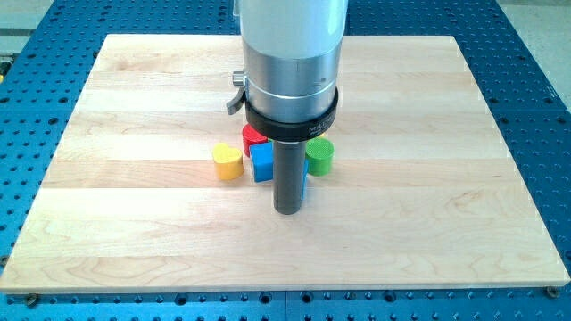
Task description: Move the triangle into the green circle
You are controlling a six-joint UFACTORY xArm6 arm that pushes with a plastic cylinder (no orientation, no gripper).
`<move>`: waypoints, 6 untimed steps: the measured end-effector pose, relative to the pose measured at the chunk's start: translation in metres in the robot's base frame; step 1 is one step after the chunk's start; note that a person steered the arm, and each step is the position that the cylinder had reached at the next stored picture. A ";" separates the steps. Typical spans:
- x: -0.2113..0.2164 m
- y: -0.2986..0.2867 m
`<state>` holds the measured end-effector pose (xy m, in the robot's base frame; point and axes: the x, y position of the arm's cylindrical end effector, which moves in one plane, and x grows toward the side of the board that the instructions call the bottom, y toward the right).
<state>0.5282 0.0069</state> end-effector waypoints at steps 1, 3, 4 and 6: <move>-0.007 0.009; -0.019 0.038; -0.019 0.039; 0.020 -0.008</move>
